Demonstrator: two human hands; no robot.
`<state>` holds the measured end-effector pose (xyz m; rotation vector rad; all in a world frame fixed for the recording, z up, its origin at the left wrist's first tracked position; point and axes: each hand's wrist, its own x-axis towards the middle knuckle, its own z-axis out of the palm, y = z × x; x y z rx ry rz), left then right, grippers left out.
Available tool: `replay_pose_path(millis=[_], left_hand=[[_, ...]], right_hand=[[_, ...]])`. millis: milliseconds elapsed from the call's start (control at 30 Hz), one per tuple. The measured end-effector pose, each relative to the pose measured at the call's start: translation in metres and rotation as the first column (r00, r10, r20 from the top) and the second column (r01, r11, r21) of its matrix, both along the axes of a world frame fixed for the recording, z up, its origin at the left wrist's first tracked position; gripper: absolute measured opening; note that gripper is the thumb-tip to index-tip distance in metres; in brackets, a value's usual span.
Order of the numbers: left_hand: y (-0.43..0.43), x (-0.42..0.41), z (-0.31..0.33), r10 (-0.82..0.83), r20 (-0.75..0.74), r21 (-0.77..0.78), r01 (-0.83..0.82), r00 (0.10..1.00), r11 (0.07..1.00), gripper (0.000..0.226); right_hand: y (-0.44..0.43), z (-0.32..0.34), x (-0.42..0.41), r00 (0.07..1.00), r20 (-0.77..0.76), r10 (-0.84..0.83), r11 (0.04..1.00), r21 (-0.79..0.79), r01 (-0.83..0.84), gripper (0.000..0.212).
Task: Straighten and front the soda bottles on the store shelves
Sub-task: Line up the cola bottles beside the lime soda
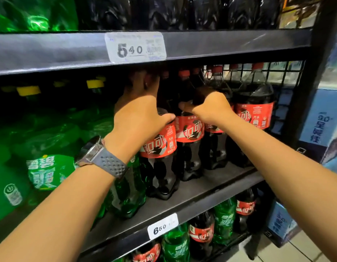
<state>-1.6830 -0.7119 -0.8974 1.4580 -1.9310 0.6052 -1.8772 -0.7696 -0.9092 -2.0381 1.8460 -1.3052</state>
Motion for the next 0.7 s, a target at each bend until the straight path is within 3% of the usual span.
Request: replay_pose_path(millis=[133, 200, 300, 367, 433, 567, 700], left_hand=[[-0.003, -0.003, -0.003, 0.037, 0.017, -0.101, -0.035, 0.999, 0.994, 0.093], [-0.002, -0.004, -0.003, 0.059, 0.050, -0.138, -0.052, 0.997, 0.989, 0.094], [-0.007, 0.003, 0.002, -0.026, 0.011, -0.008, 0.027, 1.000, 1.000, 0.094], [-0.011, 0.012, 0.007, -0.145, -0.072, 0.074, 0.151, 0.987, 0.986, 0.086], [-0.011, 0.015, 0.009, -0.213, -0.092, 0.054, 0.219, 0.973, 0.974, 0.078], [-0.009, 0.013, 0.010, -0.197, -0.081, 0.045, 0.201, 0.977, 0.979, 0.075], [-0.012, 0.016, 0.008, -0.218, -0.095, 0.004, 0.219, 0.971, 0.976, 0.073]], right_hand=[[0.002, 0.002, -0.004, 1.000, 0.006, -0.020, 0.999, 0.045, 0.020, 0.042], [0.006, 0.005, -0.004, 0.999, 0.039, -0.001, 0.999, 0.035, 0.000, 0.044], [0.009, 0.007, -0.007, 0.993, 0.112, 0.026, 0.997, 0.063, -0.034, 0.051], [0.008, 0.008, -0.008, 0.993, 0.109, 0.043, 0.993, 0.108, -0.055, 0.041], [0.009, 0.009, -0.007, 0.994, 0.086, 0.073, 0.987, 0.136, -0.085, 0.033], [0.010, 0.013, -0.003, 0.997, -0.061, 0.039, 0.980, 0.195, -0.027, 0.067], [-0.004, 0.022, 0.012, 0.983, -0.173, -0.060, 0.997, -0.053, 0.052, 0.068]])
